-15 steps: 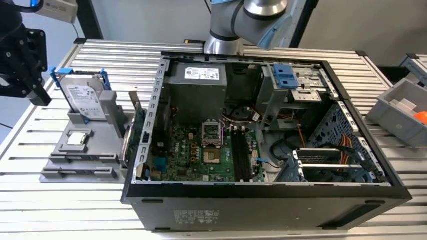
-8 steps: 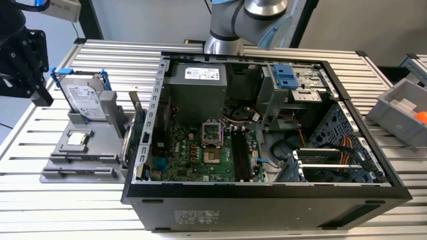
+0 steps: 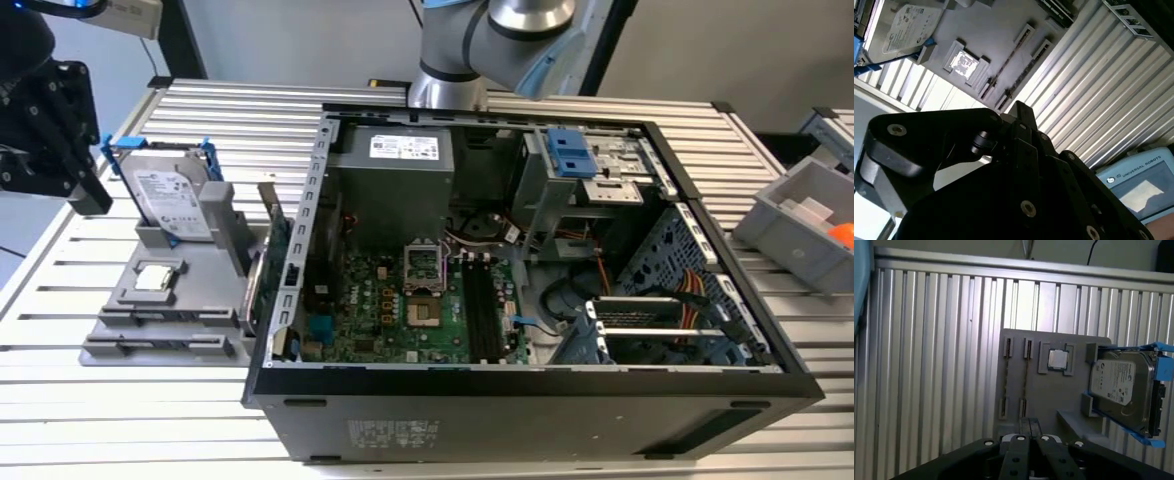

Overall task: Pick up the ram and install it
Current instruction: 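Pick up the ram and move it above insertion slot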

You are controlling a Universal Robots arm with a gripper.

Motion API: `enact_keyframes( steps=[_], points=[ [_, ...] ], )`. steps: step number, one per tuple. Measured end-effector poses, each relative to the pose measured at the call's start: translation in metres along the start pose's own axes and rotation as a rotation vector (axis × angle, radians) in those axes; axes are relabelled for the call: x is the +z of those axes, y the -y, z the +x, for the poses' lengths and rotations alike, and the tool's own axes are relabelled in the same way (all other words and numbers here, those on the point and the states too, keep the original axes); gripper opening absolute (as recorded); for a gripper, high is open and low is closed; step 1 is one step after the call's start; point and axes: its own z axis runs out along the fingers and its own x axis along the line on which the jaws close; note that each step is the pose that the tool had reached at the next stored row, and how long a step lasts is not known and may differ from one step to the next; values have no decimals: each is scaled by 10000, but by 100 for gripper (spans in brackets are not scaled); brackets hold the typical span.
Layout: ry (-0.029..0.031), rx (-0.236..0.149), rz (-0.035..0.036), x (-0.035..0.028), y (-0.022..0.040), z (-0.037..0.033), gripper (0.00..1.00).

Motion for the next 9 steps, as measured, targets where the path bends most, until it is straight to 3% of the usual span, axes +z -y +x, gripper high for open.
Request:
enact_keyframes(
  steps=[9],
  points=[
    [-6,68,11,4,-1,-4,0]
  ],
)
